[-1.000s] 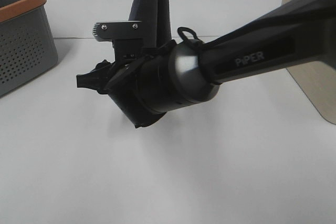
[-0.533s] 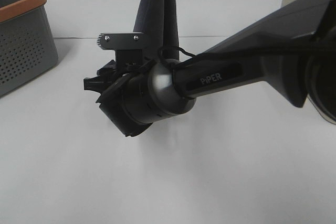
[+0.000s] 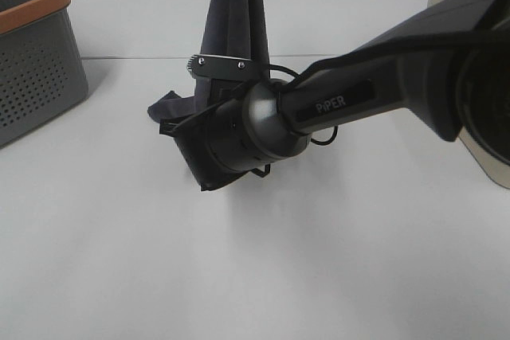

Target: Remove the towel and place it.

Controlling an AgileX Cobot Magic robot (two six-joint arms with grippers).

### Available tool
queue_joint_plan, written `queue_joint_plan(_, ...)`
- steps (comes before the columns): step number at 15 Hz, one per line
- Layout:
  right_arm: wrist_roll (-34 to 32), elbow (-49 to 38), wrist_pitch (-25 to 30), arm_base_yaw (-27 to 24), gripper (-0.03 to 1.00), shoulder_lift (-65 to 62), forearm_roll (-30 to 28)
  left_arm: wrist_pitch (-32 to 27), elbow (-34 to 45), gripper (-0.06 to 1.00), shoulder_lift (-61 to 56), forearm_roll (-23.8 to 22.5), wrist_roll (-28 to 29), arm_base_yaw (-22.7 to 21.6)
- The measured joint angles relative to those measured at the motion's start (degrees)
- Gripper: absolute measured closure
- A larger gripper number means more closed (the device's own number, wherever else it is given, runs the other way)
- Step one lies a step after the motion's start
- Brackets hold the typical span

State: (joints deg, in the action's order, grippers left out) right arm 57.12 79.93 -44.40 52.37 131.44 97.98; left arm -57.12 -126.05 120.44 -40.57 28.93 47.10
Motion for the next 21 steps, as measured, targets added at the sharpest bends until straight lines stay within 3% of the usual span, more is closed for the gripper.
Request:
queue_joint_plan(2, 8.7, 0.0, 1.8, 0.2, 0.95, -0.9, 1.9, 0.0, 0.0, 0.94, 0.0, 1.0, 0.0, -0.7)
queue_joint_plan(5, 23.7, -2.1, 2.8, 0.2, 0.95, -7.2, 2.2, 0.5, 0.0, 0.94, -0.2, 6.4, -0.3, -4.5)
queue_joint_plan(7, 30.7, -7.2, 7.3, 0.2, 0.95, -11.9, 2.3, 2.5, 0.0, 0.94, -1.5, 10.4, -1.3, -7.5)
queue_joint_plan(11, 42.1, -19.0, 16.7, -2.2, 0.95, -25.2, 2.3, 6.5, -0.4, 0.94, -4.8, 28.0, -3.8, -16.9)
queue_joint_plan(12, 43.4, -20.9, 18.6, -4.3, 0.95, -29.2, 2.3, 7.0, -0.4, 0.94, -4.9, 30.1, -4.7, -17.9)
queue_joint_plan(13, 43.8, -21.8, 20.0, -5.7, 0.95, -31.1, 2.3, 7.8, -0.4, 0.94, -4.9, 35.0, -6.2, -20.1)
queue_joint_plan(15, 45.4, -24.4, 26.8, -11.2, 0.95, -37.7, 2.2, 9.1, -0.4, 0.94, -4.9, 41.3, -9.4, -23.6)
queue_joint_plan(16, 45.6, -25.7, 35.5, -15.2, 0.95, -42.3, 2.2, 9.2, -0.4, 0.94, -4.9, 43.9, -11.2, -25.6)
queue_joint_plan(18, 45.8, -26.1, 42.7, -17.1, 0.95, -43.5, 2.1, 9.2, -0.4, 0.94, -5.0, 45.4, -12.3, -26.8)
queue_joint_plan(20, 41.8, -26.2, 50.2, -17.4, 0.95, -43.6, -4.8, 8.5, -0.4, 0.94, -5.2, 46.7, -13.7, -27.4)
queue_joint_plan(21, 35.7, -26.2, 53.3, -17.5, 0.95, -43.6, -12.3, 7.9, -0.4, 0.94, -5.2, 46.9, -14.0, -27.4)
